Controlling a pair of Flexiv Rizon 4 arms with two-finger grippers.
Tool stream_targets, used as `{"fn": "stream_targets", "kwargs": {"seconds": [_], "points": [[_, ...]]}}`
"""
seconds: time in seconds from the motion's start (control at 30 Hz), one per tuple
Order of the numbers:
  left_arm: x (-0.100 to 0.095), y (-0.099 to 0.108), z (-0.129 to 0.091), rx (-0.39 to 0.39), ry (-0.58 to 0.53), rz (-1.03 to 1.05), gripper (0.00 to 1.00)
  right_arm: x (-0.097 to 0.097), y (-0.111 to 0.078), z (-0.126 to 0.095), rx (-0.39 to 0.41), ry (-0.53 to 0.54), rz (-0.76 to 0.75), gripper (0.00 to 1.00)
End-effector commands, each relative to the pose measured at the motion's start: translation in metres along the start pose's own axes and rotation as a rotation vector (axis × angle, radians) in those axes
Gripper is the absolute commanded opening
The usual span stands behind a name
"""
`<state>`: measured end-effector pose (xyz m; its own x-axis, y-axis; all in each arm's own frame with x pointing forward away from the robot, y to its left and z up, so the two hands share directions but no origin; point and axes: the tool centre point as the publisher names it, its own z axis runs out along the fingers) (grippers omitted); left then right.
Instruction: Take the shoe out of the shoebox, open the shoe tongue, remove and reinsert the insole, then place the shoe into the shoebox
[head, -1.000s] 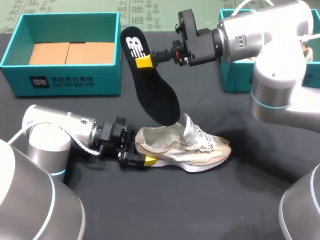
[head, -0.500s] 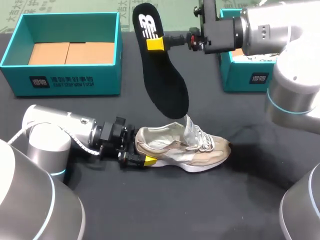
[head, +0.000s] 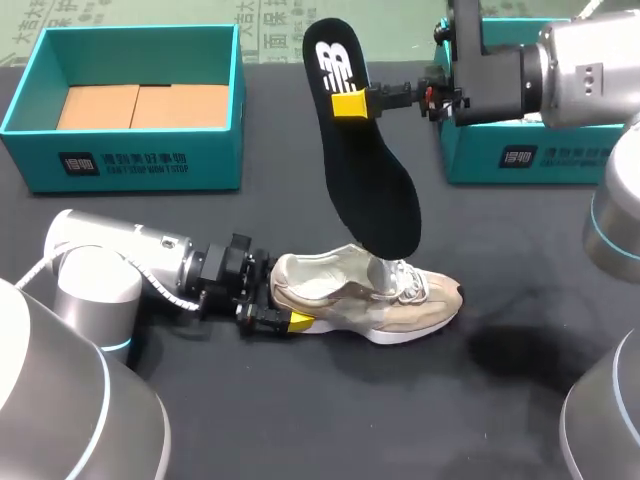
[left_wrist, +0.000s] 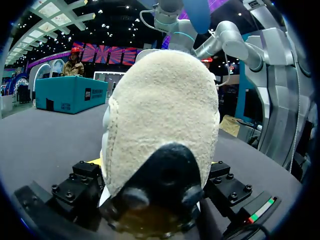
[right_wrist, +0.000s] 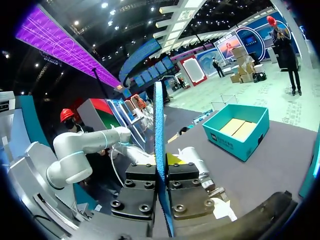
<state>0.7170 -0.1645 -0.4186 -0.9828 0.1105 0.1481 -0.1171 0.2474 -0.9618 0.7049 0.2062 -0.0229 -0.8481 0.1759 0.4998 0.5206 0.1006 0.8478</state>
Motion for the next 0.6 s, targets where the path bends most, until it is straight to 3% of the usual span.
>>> {"fn": "stream_targets", "kwargs": {"seconds": [0.03,0.4,0.6], "points": [[-0.001,0.004,0.000,-0.001,0.000,-0.001,0.00,0.010,-0.012,-0.016,-0.023,-0.014,0.033,0.00],[-0.001,0.004,0.000,-0.001,0.000,-0.001,0.00,0.042,-0.026,-0.041,-0.057,-0.021,0.072,0.00],[-0.001,0.004,0.000,-0.001,0.000,-0.001,0.00,0.048,-0.034,-0.044,-0.047,-0.025,0.089,0.00]]}}
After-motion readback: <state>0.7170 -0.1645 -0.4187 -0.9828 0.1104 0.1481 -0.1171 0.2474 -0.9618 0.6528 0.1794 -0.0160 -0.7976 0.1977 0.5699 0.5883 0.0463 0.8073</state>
